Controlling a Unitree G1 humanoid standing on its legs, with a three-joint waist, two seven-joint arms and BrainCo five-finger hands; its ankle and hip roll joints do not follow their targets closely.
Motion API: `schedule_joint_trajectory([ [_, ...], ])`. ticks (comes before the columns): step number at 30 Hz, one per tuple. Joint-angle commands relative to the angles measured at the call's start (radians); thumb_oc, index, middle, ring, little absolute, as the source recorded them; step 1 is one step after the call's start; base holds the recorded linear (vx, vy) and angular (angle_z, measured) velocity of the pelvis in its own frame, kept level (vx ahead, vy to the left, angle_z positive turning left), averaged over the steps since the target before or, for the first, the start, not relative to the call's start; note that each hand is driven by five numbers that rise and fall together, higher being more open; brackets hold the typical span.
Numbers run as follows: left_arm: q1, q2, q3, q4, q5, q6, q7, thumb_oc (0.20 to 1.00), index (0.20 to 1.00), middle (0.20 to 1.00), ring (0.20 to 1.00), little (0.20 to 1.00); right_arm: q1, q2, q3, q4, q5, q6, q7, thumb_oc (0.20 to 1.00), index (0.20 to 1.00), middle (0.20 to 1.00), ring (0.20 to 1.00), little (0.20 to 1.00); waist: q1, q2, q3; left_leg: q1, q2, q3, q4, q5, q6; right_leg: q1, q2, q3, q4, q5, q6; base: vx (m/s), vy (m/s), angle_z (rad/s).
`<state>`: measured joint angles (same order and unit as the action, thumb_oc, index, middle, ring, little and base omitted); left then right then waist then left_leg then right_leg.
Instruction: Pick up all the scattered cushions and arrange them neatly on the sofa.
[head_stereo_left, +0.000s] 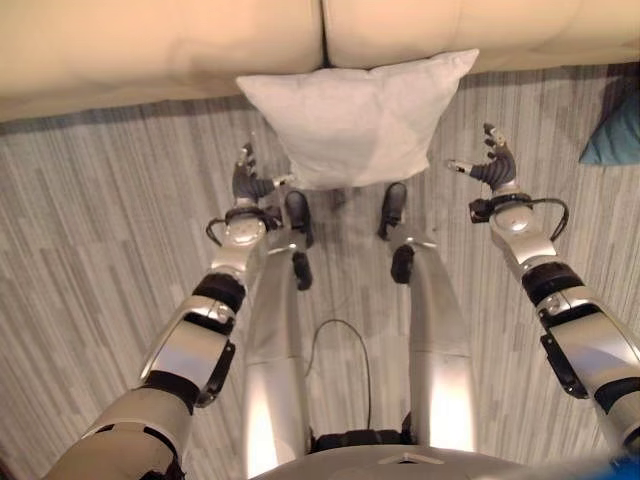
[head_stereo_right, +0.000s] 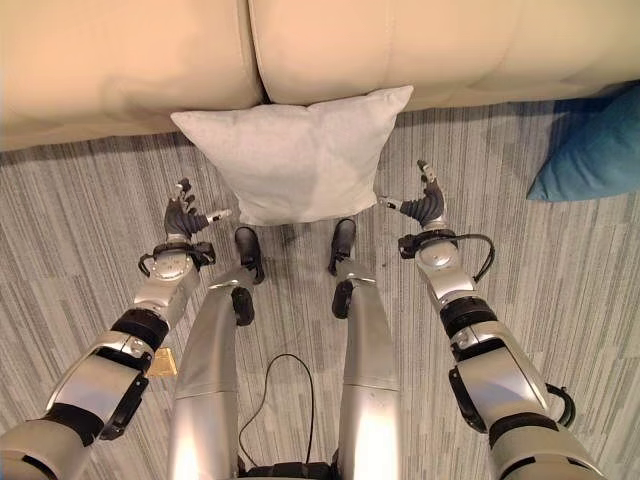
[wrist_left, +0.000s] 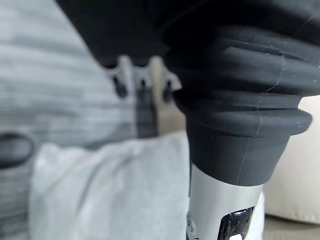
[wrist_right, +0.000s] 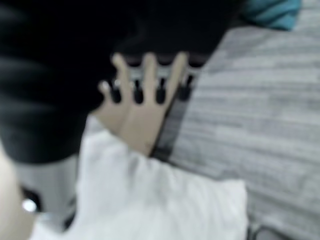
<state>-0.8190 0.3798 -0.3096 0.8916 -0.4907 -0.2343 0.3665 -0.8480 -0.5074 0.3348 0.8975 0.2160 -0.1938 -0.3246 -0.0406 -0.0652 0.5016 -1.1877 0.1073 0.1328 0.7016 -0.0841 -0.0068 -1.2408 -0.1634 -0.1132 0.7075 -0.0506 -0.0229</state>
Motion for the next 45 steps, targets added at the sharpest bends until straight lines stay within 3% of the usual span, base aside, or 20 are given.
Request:
schedule_joint_trajectory([
  [1,0.065,0.003,0.005,0.033,-0.018,-0.032,0.031,1.000,1.000,1.000,1.000,1.000,0.094,-0.032,0.025,0.001,0.034,-0.031,-0.036,1.000,1.000,1.000,1.000,1.000,-0.021,0.041,-0.144,-0.043,0.001,-0.076,-0.038,0.032,-0.062,-0.033,-0.016,0.042,0.030,-0.025,0.109,0.07,-0.006,0.06],
  [15,-0.157,0.124,-0.065,-0.068,-0.057,-0.027,0.058,1.000,1.000,1.000,1.000,1.000,-0.134,-0.166,0.101,-0.029,0.133,-0.042,-0.006,1.000,1.000,1.000,1.000,1.000,-0.035,0.061,-0.062,-0.316,-0.006,-0.071,0.175,-0.026,-0.032,-0.317,0.006,0.093,0.220,-0.064,0.094,0.04,-0.005,-0.02],
  [19,-0.178,0.127,-0.071,-0.124,-0.069,-0.034,0.085,1.000,1.000,1.000,1.000,1.000,-0.185,-0.195,0.127,-0.050,0.131,-0.042,-0.008,1.000,1.000,1.000,1.000,1.000,-0.030,0.079,-0.001,-0.344,-0.001,-0.088,0.229,-0.038,-0.026,-0.329,0.009,0.088,0.254,-0.077,0.091,0.02,-0.020,-0.03],
  [25,-0.174,0.104,-0.098,-0.164,-0.077,-0.036,0.093,1.000,1.000,1.000,1.000,1.000,-0.206,-0.195,0.163,-0.073,0.129,-0.038,-0.001,1.000,1.000,1.000,1.000,1.000,-0.020,0.094,0.018,-0.356,0.003,-0.106,0.257,-0.040,-0.023,-0.329,0.013,0.077,0.262,-0.079,0.087,0.01,-0.028,-0.02],
  [36,-0.281,-0.002,-0.199,-0.178,-0.099,-0.041,0.095,1.000,1.000,1.000,1.000,1.000,-0.317,-0.077,0.248,-0.044,0.190,-0.039,0.017,1.000,1.000,1.000,1.000,1.000,-0.003,0.119,0.018,-0.382,0.011,-0.147,0.290,-0.041,-0.020,-0.329,0.024,0.053,0.276,-0.088,0.085,0.00,-0.006,0.00],
  [45,-0.373,-0.086,-0.236,-0.149,-0.129,-0.058,0.116,1.000,1.000,1.000,1.000,1.000,-0.410,0.098,0.278,0.037,0.218,-0.035,-0.004,1.000,1.000,1.000,1.000,1.000,0.011,0.141,0.018,-0.382,0.013,-0.157,0.300,-0.038,-0.022,-0.329,0.030,0.047,0.291,-0.091,0.081,0.00,0.000,0.00],
])
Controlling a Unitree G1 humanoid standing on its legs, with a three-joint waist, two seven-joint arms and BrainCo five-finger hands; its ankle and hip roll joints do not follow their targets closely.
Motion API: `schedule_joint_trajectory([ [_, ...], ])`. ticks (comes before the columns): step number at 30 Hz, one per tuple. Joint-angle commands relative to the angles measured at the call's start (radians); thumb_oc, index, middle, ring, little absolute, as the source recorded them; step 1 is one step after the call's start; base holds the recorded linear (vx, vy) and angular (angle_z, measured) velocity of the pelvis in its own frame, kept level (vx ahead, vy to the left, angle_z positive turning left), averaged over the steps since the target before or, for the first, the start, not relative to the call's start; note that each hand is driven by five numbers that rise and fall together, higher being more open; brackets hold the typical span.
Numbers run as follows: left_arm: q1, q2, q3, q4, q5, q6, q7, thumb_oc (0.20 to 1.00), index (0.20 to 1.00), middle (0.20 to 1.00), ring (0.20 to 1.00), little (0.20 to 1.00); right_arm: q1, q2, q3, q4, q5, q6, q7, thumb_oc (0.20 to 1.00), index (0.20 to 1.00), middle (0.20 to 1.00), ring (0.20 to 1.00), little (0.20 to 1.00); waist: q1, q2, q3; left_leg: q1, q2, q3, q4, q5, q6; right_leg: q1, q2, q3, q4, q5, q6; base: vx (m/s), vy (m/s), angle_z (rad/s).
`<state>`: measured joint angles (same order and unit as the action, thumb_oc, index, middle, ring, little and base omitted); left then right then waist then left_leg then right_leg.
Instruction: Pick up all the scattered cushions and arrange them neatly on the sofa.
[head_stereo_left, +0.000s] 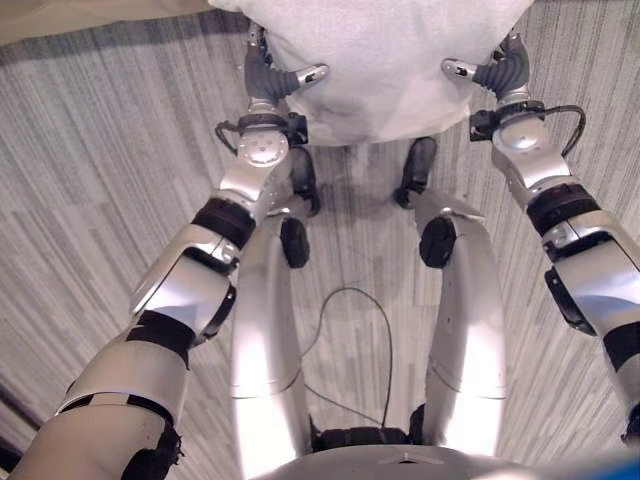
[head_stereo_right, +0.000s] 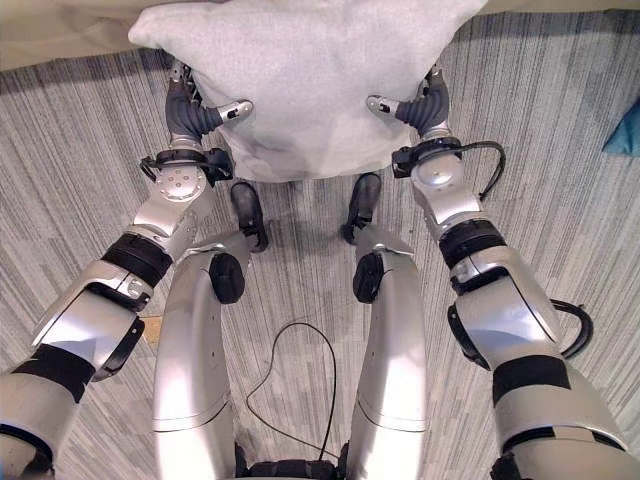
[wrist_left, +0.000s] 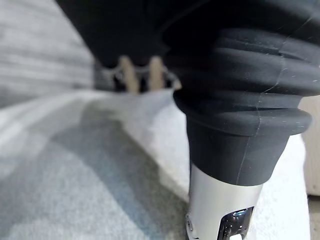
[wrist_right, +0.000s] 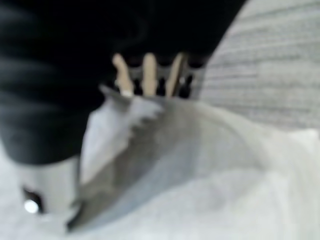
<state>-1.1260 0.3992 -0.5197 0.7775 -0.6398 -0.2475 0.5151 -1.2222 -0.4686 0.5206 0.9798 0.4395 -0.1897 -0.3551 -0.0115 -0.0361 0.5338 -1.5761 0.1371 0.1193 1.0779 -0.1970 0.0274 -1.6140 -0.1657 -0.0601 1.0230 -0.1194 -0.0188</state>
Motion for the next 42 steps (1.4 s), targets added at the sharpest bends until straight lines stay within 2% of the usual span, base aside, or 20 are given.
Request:
schedule_joint_trajectory([
  [1,-0.075,-0.110,-0.027,-0.044,0.022,-0.049,-0.027,1.000,1.000,1.000,1.000,1.000,-0.041,0.079,0.096,-0.051,-0.005,-0.039,0.027,1.000,1.000,1.000,1.000,1.000,-0.018,0.114,-0.014,0.007,-0.018,-0.144,-0.075,0.075,-0.056,0.044,0.033,-0.007,-0.024,-0.022,0.076,0.00,0.000,0.00],
  [2,-0.081,-0.115,-0.027,-0.059,0.020,-0.057,-0.025,0.200,0.200,0.200,0.200,0.200,-0.051,0.112,0.104,-0.057,-0.003,-0.041,0.028,0.253,0.253,0.253,0.253,0.253,-0.016,0.116,-0.014,0.007,-0.020,-0.147,-0.073,0.077,-0.057,0.044,0.033,-0.008,-0.021,-0.020,0.075,0.00,0.000,0.00],
  [3,-0.081,-0.114,-0.026,-0.059,0.020,-0.057,-0.025,0.200,0.200,0.200,0.200,0.200,-0.051,0.112,0.104,-0.057,-0.004,-0.041,0.028,0.253,0.253,0.253,0.253,0.253,-0.016,0.116,-0.014,0.007,-0.020,-0.147,-0.073,0.077,-0.057,0.044,0.033,-0.008,-0.020,-0.021,0.075,0.00,0.000,0.00],
  [4,-0.082,-0.118,-0.018,-0.081,0.013,-0.067,-0.017,0.200,0.200,0.200,0.200,0.200,-0.055,0.141,0.107,-0.073,-0.005,-0.044,0.025,0.200,0.200,0.200,0.200,0.200,-0.015,0.116,-0.014,0.007,-0.020,-0.148,-0.071,0.079,-0.058,0.044,0.034,-0.009,-0.017,-0.020,0.075,0.00,0.000,0.00],
  [9,-0.070,-0.106,0.001,-0.130,0.016,-0.077,-0.007,0.200,0.200,0.200,0.200,0.200,-0.054,0.153,0.088,-0.124,-0.015,-0.052,0.017,0.200,0.200,0.200,0.200,0.200,-0.019,0.111,-0.014,0.007,-0.024,-0.149,-0.072,0.083,-0.060,0.044,0.035,-0.011,-0.016,-0.016,0.076,0.00,0.000,0.00],
  [14,-0.051,-0.115,0.022,-0.167,0.014,-0.084,-0.015,0.200,0.200,0.200,0.200,0.200,-0.040,0.130,0.054,-0.189,-0.047,-0.060,0.005,0.200,0.200,0.200,0.200,0.200,-0.029,0.094,-0.015,0.011,-0.034,-0.129,-0.090,0.092,-0.062,0.044,0.042,-0.011,-0.031,-0.005,0.075,-0.02,-0.004,0.01],
  [16,-0.032,-0.121,0.026,-0.188,0.017,-0.083,-0.023,0.200,0.200,0.200,0.200,0.200,-0.020,0.123,0.037,-0.216,-0.052,-0.066,0.008,0.200,0.200,0.200,0.200,0.200,-0.032,0.086,-0.055,0.019,-0.039,-0.112,-0.132,0.097,-0.064,0.044,0.041,-0.011,-0.057,0.000,0.077,-0.03,-0.010,0.05],
  [17,-0.011,-0.131,0.031,-0.203,0.022,-0.082,-0.033,0.200,0.200,0.200,0.200,0.200,0.001,0.115,0.027,-0.236,-0.059,-0.069,0.010,0.200,0.200,0.200,0.200,0.200,-0.036,0.079,-0.100,0.030,-0.043,-0.094,-0.184,0.106,-0.069,0.044,0.041,-0.012,-0.079,0.002,0.081,-0.03,-0.018,0.11],
  [19,0.012,-0.141,0.038,-0.219,0.023,-0.084,-0.036,0.200,0.200,0.200,0.200,0.200,0.025,0.107,0.017,-0.258,-0.069,-0.072,0.009,0.200,0.200,0.200,0.200,0.200,-0.038,0.074,-0.131,0.048,-0.042,-0.081,-0.228,0.114,-0.070,0.048,0.041,-0.012,-0.099,0.007,0.085,-0.05,-0.013,0.14],
  [26,0.183,-0.184,0.071,-0.310,0.045,-0.081,-0.087,0.200,0.200,0.200,0.200,0.200,0.231,0.101,-0.087,-0.411,-0.079,-0.107,0.018,0.200,0.200,0.200,0.200,0.200,-0.052,0.060,-0.193,0.311,-0.034,-0.077,-0.468,0.156,-0.092,0.313,0.039,-0.039,-0.314,0.036,0.101,-0.05,-0.003,0.05],
  [28,0.191,-0.180,0.064,-0.304,0.048,-0.081,-0.087,0.200,0.200,0.200,0.200,0.200,0.243,0.102,-0.088,-0.409,-0.080,-0.103,0.020,0.200,0.200,0.200,0.200,0.200,-0.050,0.056,-0.191,0.330,-0.037,-0.077,-0.470,0.160,-0.091,0.334,0.037,-0.047,-0.322,0.042,0.101,-0.03,0.006,0.04],
  [31,0.313,-0.190,0.066,-0.333,0.075,-0.069,-0.123,0.200,0.200,0.200,0.200,0.200,0.395,0.109,-0.126,-0.487,-0.113,-0.105,0.036,0.200,0.200,0.200,0.200,0.200,-0.049,0.039,-0.225,0.524,-0.034,-0.088,-0.606,0.189,-0.104,0.529,0.025,-0.063,-0.447,0.056,0.106,-0.03,0.032,0.07],
  [33,0.335,-0.190,0.065,-0.339,0.079,-0.065,-0.130,0.200,0.200,0.200,0.200,0.200,0.426,0.114,-0.129,-0.505,-0.114,-0.106,0.040,0.200,0.200,0.200,0.200,0.200,-0.049,0.036,-0.230,0.564,-0.035,-0.089,-0.626,0.194,-0.107,0.567,0.020,-0.068,-0.470,0.059,0.108,0.02,0.033,0.05],
  [35,0.381,-0.170,0.056,-0.363,0.107,-0.059,-0.153,0.200,0.200,0.200,0.200,0.200,0.500,0.121,-0.145,-0.523,-0.115,-0.106,0.055,0.200,0.200,0.200,0.200,0.200,-0.049,0.028,-0.246,0.656,-0.040,-0.088,-0.668,0.199,-0.107,0.653,0.014,-0.074,-0.513,0.064,0.110,0.09,0.061,0.04],
  [36,0.427,-0.164,0.056,-0.385,0.114,-0.057,-0.165,0.200,0.200,0.200,0.200,0.200,0.566,0.132,-0.153,-0.541,-0.110,-0.106,0.070,0.200,0.200,0.200,0.200,0.200,-0.050,0.019,-0.256,0.751,-0.042,-0.084,-0.703,0.197,-0.109,0.750,0.012,-0.081,-0.562,0.070,0.112,0.08,0.052,0.03],
  [38,0.453,-0.167,0.057,-0.398,0.110,-0.056,-0.173,0.200,0.200,0.200,0.200,0.200,0.595,0.138,-0.158,-0.548,-0.109,-0.105,0.076,0.200,0.200,0.200,0.200,0.200,-0.049,0.014,-0.259,0.804,-0.044,-0.081,-0.725,0.199,-0.108,0.803,0.011,-0.088,-0.588,0.075,0.114,0.03,0.055,0.02],
  [39,0.477,-0.170,0.058,-0.406,0.111,-0.057,-0.177,0.200,0.200,0.200,0.200,0.200,0.626,0.146,-0.161,-0.548,-0.110,-0.103,0.080,0.200,0.200,0.200,0.200,0.200,-0.049,0.009,-0.260,0.841,-0.051,-0.076,-0.750,0.229,-0.101,0.843,0.009,-0.097,-0.623,0.108,0.108,0.03,0.077,0.04],
  [41,0.529,-0.180,0.072,-0.426,0.097,-0.058,-0.189,0.200,0.200,0.200,0.200,0.200,0.680,0.156,-0.171,-0.564,-0.108,-0.100,0.092,0.200,0.200,0.200,0.200,0.200,-0.047,0.004,-0.273,0.944,-0.054,-0.070,-0.789,0.225,-0.101,0.949,0.006,-0.102,-0.674,0.113,0.113,0.06,0.062,0.01],
  [42,0.530,-0.180,0.072,-0.426,0.097,-0.058,-0.189,0.200,0.200,0.200,0.200,0.200,0.680,0.156,-0.171,-0.565,-0.108,-0.100,0.092,0.200,0.200,0.200,0.200,0.200,-0.047,0.003,-0.270,0.949,-0.054,-0.070,-0.791,0.226,-0.101,0.955,0.007,-0.103,-0.676,0.114,0.113,0.14,0.081,-0.01],
])
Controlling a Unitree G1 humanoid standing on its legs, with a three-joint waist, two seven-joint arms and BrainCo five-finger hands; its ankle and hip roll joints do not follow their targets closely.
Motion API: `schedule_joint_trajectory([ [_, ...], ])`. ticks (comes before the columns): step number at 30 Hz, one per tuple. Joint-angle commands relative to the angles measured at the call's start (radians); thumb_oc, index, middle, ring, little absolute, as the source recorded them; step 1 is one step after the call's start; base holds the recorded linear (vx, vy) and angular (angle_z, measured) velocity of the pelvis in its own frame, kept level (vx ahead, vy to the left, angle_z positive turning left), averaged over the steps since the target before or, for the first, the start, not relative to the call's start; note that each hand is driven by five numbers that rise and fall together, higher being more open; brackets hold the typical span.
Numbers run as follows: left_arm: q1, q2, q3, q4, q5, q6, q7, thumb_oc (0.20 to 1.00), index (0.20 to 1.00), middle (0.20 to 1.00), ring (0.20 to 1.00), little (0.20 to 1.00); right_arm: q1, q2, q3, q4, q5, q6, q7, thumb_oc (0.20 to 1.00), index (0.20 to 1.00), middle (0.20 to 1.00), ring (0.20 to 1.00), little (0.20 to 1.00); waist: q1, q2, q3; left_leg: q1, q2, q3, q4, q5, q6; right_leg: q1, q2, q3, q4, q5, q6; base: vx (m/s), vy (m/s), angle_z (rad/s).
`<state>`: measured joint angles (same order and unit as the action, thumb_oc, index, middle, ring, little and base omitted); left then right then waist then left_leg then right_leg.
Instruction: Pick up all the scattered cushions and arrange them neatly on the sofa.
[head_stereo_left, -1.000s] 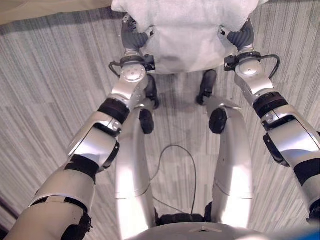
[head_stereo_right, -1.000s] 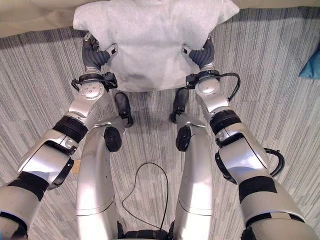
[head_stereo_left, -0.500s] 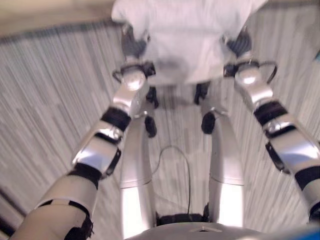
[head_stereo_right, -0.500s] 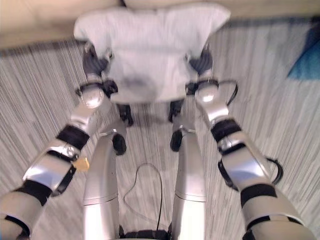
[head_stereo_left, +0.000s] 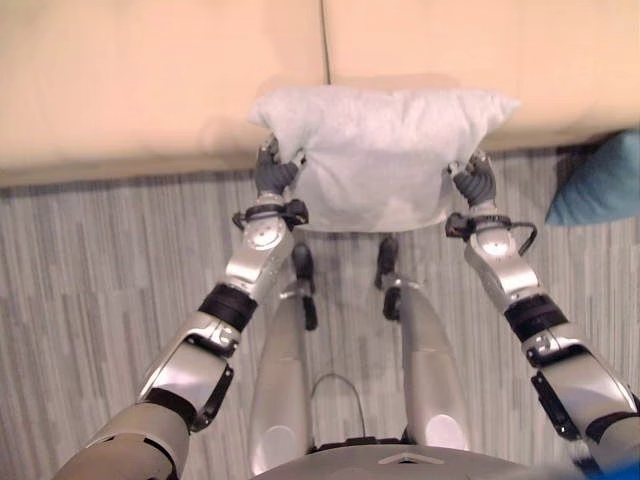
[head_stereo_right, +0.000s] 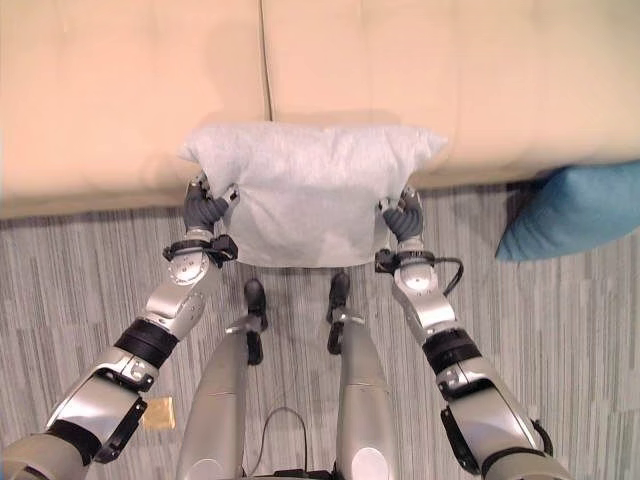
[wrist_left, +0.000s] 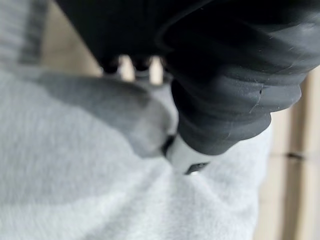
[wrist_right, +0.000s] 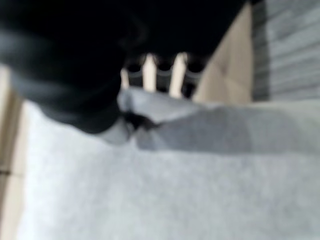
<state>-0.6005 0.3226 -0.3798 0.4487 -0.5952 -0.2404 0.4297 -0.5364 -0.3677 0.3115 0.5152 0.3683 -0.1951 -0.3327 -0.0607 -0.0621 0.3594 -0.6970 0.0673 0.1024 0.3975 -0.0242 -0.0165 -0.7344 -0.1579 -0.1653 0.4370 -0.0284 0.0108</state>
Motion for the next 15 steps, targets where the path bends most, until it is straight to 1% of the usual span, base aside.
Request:
schedule_joint_trajectory([
  [1,0.058,-0.106,-0.063,-0.113,0.053,-0.062,-0.119,0.200,0.200,0.200,0.200,0.200,0.045,0.068,0.032,-0.105,-0.040,-0.090,0.083,0.200,0.200,0.200,0.200,0.200,0.006,0.025,-0.109,0.170,0.008,-0.045,-0.155,0.051,-0.057,0.174,-0.002,-0.004,-0.141,0.030,0.090,0.21,0.117,0.02],
  [2,0.103,-0.109,-0.059,-0.126,0.051,-0.057,-0.131,0.200,0.200,0.200,0.200,0.200,0.084,0.072,0.027,-0.112,-0.053,-0.083,0.093,0.200,0.200,0.200,0.200,0.200,0.008,0.021,-0.127,0.262,0.005,-0.036,-0.199,0.052,-0.059,0.268,0.000,-0.014,-0.194,0.040,0.098,0.21,0.117,0.01],
  [3,0.103,-0.109,-0.059,-0.126,0.051,-0.057,-0.131,0.200,0.200,0.200,0.200,0.200,0.084,0.072,0.027,-0.113,-0.053,-0.083,0.093,0.200,0.200,0.200,0.200,0.200,0.008,0.021,-0.125,0.265,0.005,-0.036,-0.200,0.053,-0.059,0.271,0.000,-0.014,-0.195,0.040,0.098,0.15,0.101,0.01],
  [4,0.126,-0.111,-0.053,-0.131,0.057,-0.056,-0.133,0.200,0.200,0.200,0.200,0.200,0.105,0.082,0.021,-0.118,-0.049,-0.083,0.097,0.200,0.200,0.200,0.200,0.200,0.008,0.020,-0.134,0.306,-0.001,-0.027,-0.224,0.057,-0.060,0.313,0.000,-0.018,-0.220,0.051,0.102,0.10,0.085,-0.05],
  [7,0.185,-0.104,-0.042,-0.143,0.057,-0.051,-0.146,0.200,0.200,0.200,0.200,0.200,0.131,0.095,0.032,-0.127,-0.058,-0.074,0.113,0.200,0.200,0.200,0.200,0.200,0.011,0.012,-0.162,0.415,-0.010,-0.012,-0.265,0.046,-0.061,0.423,0.005,-0.017,-0.273,0.059,0.116,0.15,0.116,-0.01],
  [9,0.216,-0.096,-0.043,-0.149,0.067,-0.048,-0.149,0.200,0.200,0.200,0.200,0.200,0.129,0.113,0.046,-0.121,-0.068,-0.064,0.120,0.200,0.200,0.200,0.200,0.200,0.020,0.006,-0.184,0.498,-0.028,-0.002,-0.288,0.031,-0.051,0.508,-0.001,-0.016,-0.298,0.066,0.131,0.18,0.196,-0.11],
  [11,0.233,-0.098,-0.043,-0.159,0.064,-0.048,-0.148,0.200,0.200,0.200,0.200,0.200,0.128,0.114,0.050,-0.128,-0.078,-0.058,0.119,0.200,0.200,0.200,0.200,0.200,0.026,0.004,-0.203,0.543,-0.039,0.004,-0.298,0.014,-0.043,0.542,-0.009,-0.013,-0.288,0.070,0.145,0.19,0.225,-0.09],
  [12,0.260,-0.097,-0.043,-0.173,0.058,-0.046,-0.154,0.200,0.200,0.200,0.200,0.200,0.142,0.111,0.054,-0.144,-0.096,-0.051,0.126,0.200,0.200,0.200,0.200,0.200,0.029,0.004,-0.216,0.593,-0.052,0.008,-0.308,-0.005,-0.028,0.557,-0.019,-0.008,-0.252,0.072,0.161,0.15,0.179,-0.05],
  [13,0.260,-0.097,-0.043,-0.174,0.058,-0.046,-0.154,0.200,0.200,0.200,0.200,0.200,0.142,0.111,0.055,-0.144,-0.097,-0.051,0.126,0.200,0.200,0.200,0.200,0.200,0.030,0.003,-0.215,0.594,-0.052,0.009,-0.309,-0.005,-0.028,0.558,-0.019,-0.007,-0.251,0.071,0.161,0.15,0.184,-0.09],
  [15,0.281,-0.097,-0.047,-0.182,0.060,-0.044,-0.160,0.200,0.200,0.200,0.200,0.200,0.156,0.113,0.064,-0.149,-0.118,-0.045,0.130,0.200,0.200,0.200,0.200,0.200,0.030,0.003,-0.211,0.627,-0.065,0.007,-0.311,-0.012,-0.012,0.549,-0.031,0.019,-0.164,0.116,0.181,0.07,0.136,-0.11],
])
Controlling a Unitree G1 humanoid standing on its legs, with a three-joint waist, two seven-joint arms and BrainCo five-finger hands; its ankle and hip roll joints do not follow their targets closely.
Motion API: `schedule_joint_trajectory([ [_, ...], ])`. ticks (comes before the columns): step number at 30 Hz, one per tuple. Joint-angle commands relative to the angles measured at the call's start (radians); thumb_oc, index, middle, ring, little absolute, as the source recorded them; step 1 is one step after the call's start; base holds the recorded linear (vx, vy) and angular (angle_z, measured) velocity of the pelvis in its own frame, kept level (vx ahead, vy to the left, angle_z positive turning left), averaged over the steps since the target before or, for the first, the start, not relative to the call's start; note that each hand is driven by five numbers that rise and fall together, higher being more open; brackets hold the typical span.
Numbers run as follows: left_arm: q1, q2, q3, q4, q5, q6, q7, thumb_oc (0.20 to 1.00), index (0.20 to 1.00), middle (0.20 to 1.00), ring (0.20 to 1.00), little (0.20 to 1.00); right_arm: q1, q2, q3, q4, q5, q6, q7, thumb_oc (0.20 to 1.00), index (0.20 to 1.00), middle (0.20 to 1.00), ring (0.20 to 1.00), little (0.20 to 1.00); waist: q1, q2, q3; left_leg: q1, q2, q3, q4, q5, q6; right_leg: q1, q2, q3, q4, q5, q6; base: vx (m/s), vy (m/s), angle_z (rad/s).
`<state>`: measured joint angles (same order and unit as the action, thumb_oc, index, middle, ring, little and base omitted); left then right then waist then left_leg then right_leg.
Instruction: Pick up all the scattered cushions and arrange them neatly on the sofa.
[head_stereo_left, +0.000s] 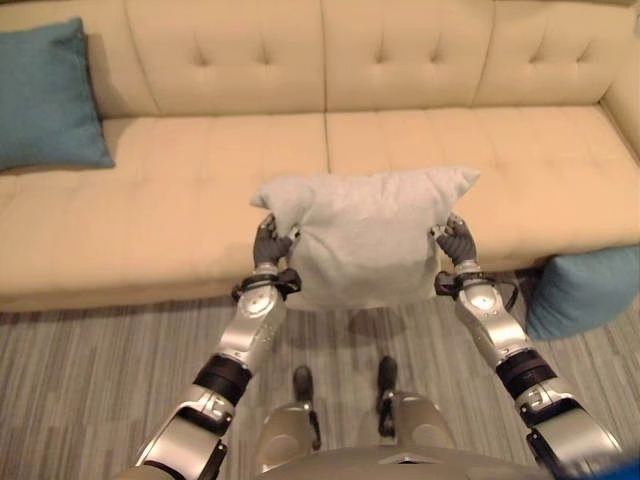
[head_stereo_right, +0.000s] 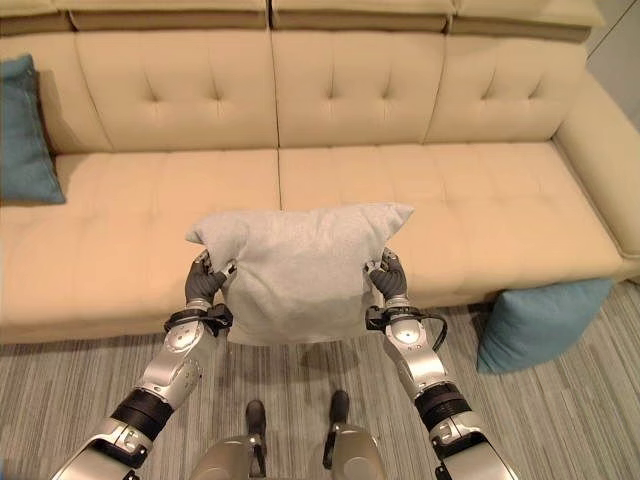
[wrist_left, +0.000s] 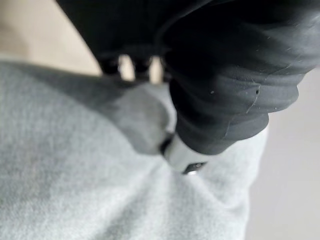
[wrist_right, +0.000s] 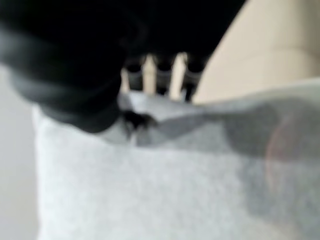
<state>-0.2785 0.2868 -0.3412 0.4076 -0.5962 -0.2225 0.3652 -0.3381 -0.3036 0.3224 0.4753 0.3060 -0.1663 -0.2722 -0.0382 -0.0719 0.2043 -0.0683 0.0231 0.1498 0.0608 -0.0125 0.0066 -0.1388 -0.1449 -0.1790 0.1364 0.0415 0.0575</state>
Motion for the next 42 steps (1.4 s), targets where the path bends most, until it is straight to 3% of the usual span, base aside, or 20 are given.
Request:
schedule_joint_trajectory([
  [1,-0.030,-0.060,-0.087,-0.148,0.054,-0.062,-0.100,0.200,0.200,0.200,0.200,0.200,-0.035,0.051,0.056,-0.115,-0.058,-0.072,0.072,0.200,0.200,0.200,0.200,0.200,0.005,0.016,-0.055,0.014,-0.024,-0.046,0.021,-0.027,-0.025,-0.055,-0.044,0.050,0.187,0.072,0.138,0.05,0.103,-0.02],
  [4,-0.024,-0.054,-0.099,-0.156,0.056,-0.061,-0.104,0.200,0.200,0.200,0.200,0.200,-0.027,0.061,0.059,-0.126,-0.067,-0.073,0.073,0.200,0.200,0.200,0.200,0.200,0.002,0.027,-0.044,0.051,-0.017,-0.061,0.006,-0.028,-0.012,-0.088,-0.015,0.084,0.305,0.057,0.125,0.06,0.100,0.08],
  [5,-0.019,-0.055,-0.106,-0.154,0.067,-0.058,-0.104,0.200,0.200,0.200,0.200,0.200,-0.021,0.057,0.060,-0.137,-0.070,-0.075,0.074,0.200,0.200,0.200,0.200,0.200,-0.001,0.030,-0.049,0.058,-0.019,-0.069,-0.001,-0.027,-0.012,-0.097,0.007,0.102,0.298,0.039,0.116,0.17,0.063,0.14],
  [6,-0.015,-0.057,-0.113,-0.150,0.068,-0.058,-0.108,0.200,0.200,0.200,0.200,0.200,-0.018,0.049,0.060,-0.134,-0.070,-0.074,0.078,0.200,0.200,0.200,0.200,0.200,-0.017,0.025,-0.062,0.071,-0.027,-0.099,-0.024,-0.020,-0.016,-0.099,0.087,0.162,0.241,-0.017,0.094,0.13,0.009,0.27],
  [8,-0.009,-0.059,-0.113,-0.149,0.067,-0.059,-0.114,0.200,0.200,0.200,0.200,0.200,-0.017,0.043,0.061,-0.129,-0.068,-0.074,0.080,0.200,0.200,0.200,0.200,0.200,-0.023,0.019,-0.066,0.077,-0.036,-0.112,-0.032,-0.021,-0.018,-0.086,0.116,0.182,0.183,-0.028,0.086,0.13,-0.031,0.59],
  [11,-0.005,-0.061,-0.098,-0.145,0.060,-0.058,-0.115,0.200,0.200,0.200,0.200,0.200,-0.024,0.040,0.065,-0.119,-0.055,-0.079,0.078,0.200,0.200,0.200,0.200,0.200,-0.018,-0.004,-0.081,0.080,-0.059,-0.131,-0.029,-0.031,-0.027,-0.068,0.136,0.148,0.018,0.000,0.078,0.18,-0.095,0.46],
  [12,0.013,-0.068,-0.091,-0.151,0.063,-0.058,-0.120,0.200,0.200,0.200,0.200,0.200,-0.003,0.037,0.065,-0.135,-0.051,-0.079,0.084,0.200,0.200,0.200,0.200,0.200,-0.011,-0.007,-0.096,0.079,-0.066,-0.131,-0.005,-0.045,-0.035,-0.019,0.113,0.125,-0.016,-0.008,0.075,0.16,-0.081,0.37],
  [15,0.019,-0.077,-0.094,-0.144,0.041,-0.064,-0.130,0.200,0.200,0.200,0.200,0.200,0.013,0.021,0.050,-0.137,-0.057,-0.079,0.082,0.200,0.200,0.200,0.200,0.200,-0.031,-0.008,-0.103,0.063,-0.059,-0.124,0.040,-0.056,-0.056,0.011,0.144,0.174,-0.030,-0.024,0.052,0.14,-0.138,0.47],
  [17,0.016,-0.088,-0.100,-0.139,0.023,-0.061,-0.158,0.200,0.200,0.200,0.200,0.200,0.018,-0.005,0.038,-0.151,-0.063,-0.077,0.079,0.200,0.200,0.200,0.200,0.200,-0.043,-0.026,-0.097,0.006,-0.024,-0.062,0.215,-0.033,-0.110,0.064,0.115,0.113,-0.054,-0.024,0.032,0.14,-0.176,0.45],
  [19,0.015,-0.095,-0.104,-0.138,0.010,-0.062,-0.163,0.200,0.200,0.200,0.200,0.200,0.026,-0.012,0.031,-0.158,-0.056,-0.076,0.083,0.200,0.200,0.200,0.200,0.200,-0.048,-0.030,-0.093,-0.020,-0.005,-0.037,0.269,-0.020,-0.122,0.077,0.111,0.096,-0.057,-0.029,0.024,0.09,-0.129,0.63],
  [21,0.010,-0.097,-0.112,-0.138,-0.002,-0.056,-0.167,0.200,0.200,0.200,0.200,0.200,0.035,-0.019,0.021,-0.165,-0.041,-0.073,0.078,0.200,0.200,0.200,0.200,0.200,-0.050,-0.038,-0.093,-0.049,0.045,0.035,0.231,-0.020,-0.101,0.108,0.102,0.077,-0.071,-0.046,0.014,0.11,-0.099,0.55],
  [24,0.005,-0.094,-0.116,-0.137,0.011,-0.051,-0.166,0.200,0.200,0.200,0.200,0.200,0.040,-0.019,0.012,-0.168,-0.036,-0.076,0.078,0.200,0.200,0.200,0.200,0.200,-0.047,-0.032,-0.104,-0.058,0.046,0.037,0.138,0.002,-0.090,0.121,0.106,0.073,-0.084,-0.048,0.020,0.15,-0.012,0.25],
  [25,-0.003,-0.095,-0.120,-0.136,0.022,-0.048,-0.161,0.200,0.200,0.200,0.200,0.200,0.039,-0.016,0.010,-0.166,-0.041,-0.078,0.074,0.200,0.200,0.200,0.200,0.200,-0.035,-0.022,-0.107,-0.086,0.045,0.016,0.057,0.065,-0.095,0.136,0.120,0.084,-0.090,-0.056,0.021,0.18,0.011,0.11],
  [27,0.001,-0.102,-0.113,-0.136,0.014,-0.049,-0.163,0.200,0.200,0.200,0.200,0.200,0.034,-0.012,0.018,-0.160,-0.050,-0.077,0.074,0.200,0.200,0.200,0.200,0.200,-0.021,-0.015,-0.103,-0.099,0.041,-0.007,0.032,0.088,-0.097,0.157,0.132,0.110,-0.081,-0.080,0.017,0.27,0.081,-0.01],
  [31,0.005,-0.097,-0.114,-0.149,0.017,-0.048,-0.166,0.200,0.200,0.200,0.200,0.200,0.032,-0.005,0.019,-0.164,-0.067,-0.072,0.075,0.200,0.200,0.200,0.200,0.200,-0.018,-0.012,-0.106,-0.078,0.032,-0.001,0.046,0.070,-0.086,0.162,0.119,0.126,-0.046,-0.098,0.031,0.17,0.096,-0.43],
  [34,0.000,-0.080,-0.111,-0.180,0.021,-0.054,-0.160,0.200,0.200,0.200,0.200,0.200,0.021,0.002,0.007,-0.178,-0.057,-0.076,0.075,0.200,0.200,0.200,0.200,0.200,-0.006,-0.007,-0.101,-0.062,0.018,0.020,0.086,0.011,-0.047,0.134,0.084,0.146,0.079,-0.111,0.059,0.20,0.211,-0.44],
  [36,0.004,-0.074,-0.110,-0.191,0.023,-0.053,-0.159,0.200,0.200,0.200,0.200,0.200,0.017,0.004,0.004,-0.183,-0.066,-0.078,0.077,0.200,0.200,0.200,0.200,0.200,-0.005,-0.009,-0.092,-0.043,0.005,0.031,0.096,-0.012,-0.022,0.078,0.063,0.152,0.202,-0.046,0.101,0.10,0.123,-0.50],
  [38,-0.005,-0.065,-0.112,-0.190,0.026,-0.052,-0.155,0.200,0.200,0.200,0.200,0.200,0.000,0.008,0.008,-0.179,-0.077,-0.078,0.074,0.200,0.200,0.200,0.200,0.200,-0.013,-0.006,-0.075,-0.021,0.007,0.036,0.098,-0.025,-0.006,0.019,0.057,0.150,0.314,-0.011,0.114,0.09,0.118,-0.20],
  [40,-0.004,-0.058,-0.104,-0.185,0.044,-0.051,-0.150,0.200,0.200,0.200,0.200,0.200,0.004,0.018,0.007,-0.180,-0.073,-0.077,0.075,0.200,0.200,0.200,0.200,0.200,-0.015,0.000,-0.071,0.007,0.004,0.048,0.086,-0.042,0.000,-0.019,0.042,0.115,0.338,-0.016,0.102,0.13,0.113,-0.07],
  [42,0.001,-0.053,-0.089,-0.188,0.044,-0.055,-0.151,0.200,0.200,0.200,0.200,0.200,-0.007,0.021,0.008,-0.171,-0.066,-0.075,0.077,0.200,0.200,0.200,0.200,0.200,-0.011,0.004,-0.078,0.045,-0.002,0.070,0.058,-0.053,-0.003,-0.045,0.001,0.033,0.260,-0.010,0.094,0.17,0.066,-0.17],
])
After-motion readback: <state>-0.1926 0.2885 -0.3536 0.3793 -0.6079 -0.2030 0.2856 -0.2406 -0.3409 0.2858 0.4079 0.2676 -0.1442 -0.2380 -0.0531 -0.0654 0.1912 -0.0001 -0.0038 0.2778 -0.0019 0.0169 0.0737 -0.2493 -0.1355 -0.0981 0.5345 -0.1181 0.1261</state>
